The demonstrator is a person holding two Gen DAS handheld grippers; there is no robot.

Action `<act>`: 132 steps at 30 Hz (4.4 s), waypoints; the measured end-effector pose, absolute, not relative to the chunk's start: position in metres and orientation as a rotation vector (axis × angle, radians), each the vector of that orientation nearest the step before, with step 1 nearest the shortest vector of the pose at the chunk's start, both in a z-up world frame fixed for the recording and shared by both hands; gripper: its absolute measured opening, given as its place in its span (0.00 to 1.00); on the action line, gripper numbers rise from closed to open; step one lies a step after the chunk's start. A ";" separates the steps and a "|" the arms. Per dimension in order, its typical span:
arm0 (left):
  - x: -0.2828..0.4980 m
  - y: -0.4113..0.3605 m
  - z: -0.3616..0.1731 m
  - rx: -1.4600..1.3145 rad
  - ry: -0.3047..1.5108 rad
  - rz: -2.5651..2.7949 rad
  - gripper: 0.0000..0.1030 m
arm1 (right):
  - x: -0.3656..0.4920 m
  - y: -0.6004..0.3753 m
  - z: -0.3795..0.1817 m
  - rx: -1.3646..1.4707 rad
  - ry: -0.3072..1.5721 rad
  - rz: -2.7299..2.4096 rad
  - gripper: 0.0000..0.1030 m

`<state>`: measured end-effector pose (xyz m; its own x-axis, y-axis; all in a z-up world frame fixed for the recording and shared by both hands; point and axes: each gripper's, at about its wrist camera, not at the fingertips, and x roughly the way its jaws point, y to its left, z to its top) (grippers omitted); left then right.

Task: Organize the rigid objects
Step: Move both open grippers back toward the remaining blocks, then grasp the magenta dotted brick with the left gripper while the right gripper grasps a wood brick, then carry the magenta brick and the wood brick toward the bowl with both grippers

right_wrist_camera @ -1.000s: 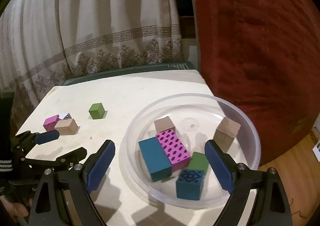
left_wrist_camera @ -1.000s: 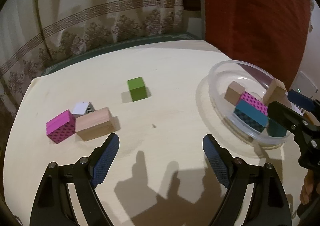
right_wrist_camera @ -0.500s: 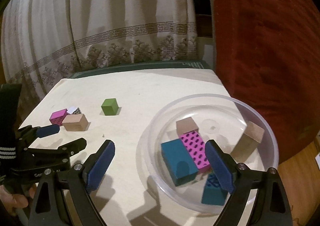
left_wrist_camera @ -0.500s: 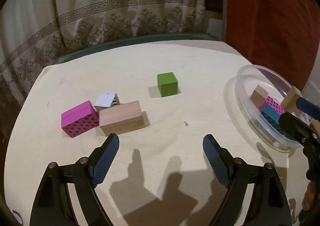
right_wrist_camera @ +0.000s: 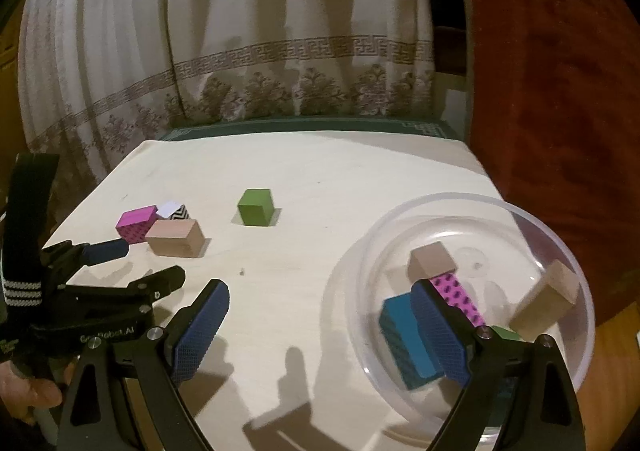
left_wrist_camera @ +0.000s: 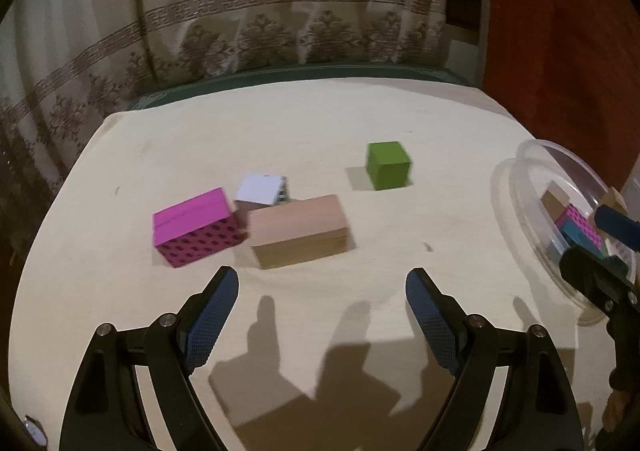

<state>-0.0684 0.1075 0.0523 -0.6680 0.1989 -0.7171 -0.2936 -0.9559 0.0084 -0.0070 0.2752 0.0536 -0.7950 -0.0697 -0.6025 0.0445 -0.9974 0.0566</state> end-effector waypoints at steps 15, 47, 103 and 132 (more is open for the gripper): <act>-0.102 0.035 0.041 -1.230 -0.053 2.746 0.84 | -0.024 0.244 0.045 1.005 0.005 -2.824 0.93; -0.144 0.019 0.029 -1.212 -0.229 2.719 0.68 | -0.043 0.204 0.020 1.111 0.047 -2.690 0.93; -0.076 0.003 0.068 -1.046 -0.209 2.812 0.68 | -0.075 0.177 0.032 1.079 -0.035 -2.702 0.66; -0.053 0.077 0.084 -0.999 -0.021 2.726 0.68 | -0.022 0.290 0.063 0.969 -0.187 -2.932 0.66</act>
<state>-0.0533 0.0769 0.0841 -0.7384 0.2266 -0.6352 -0.2166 -0.9716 -0.0949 -0.0218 0.2902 0.0626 -0.8026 -0.0832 -0.5907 0.0076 -0.9916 0.1294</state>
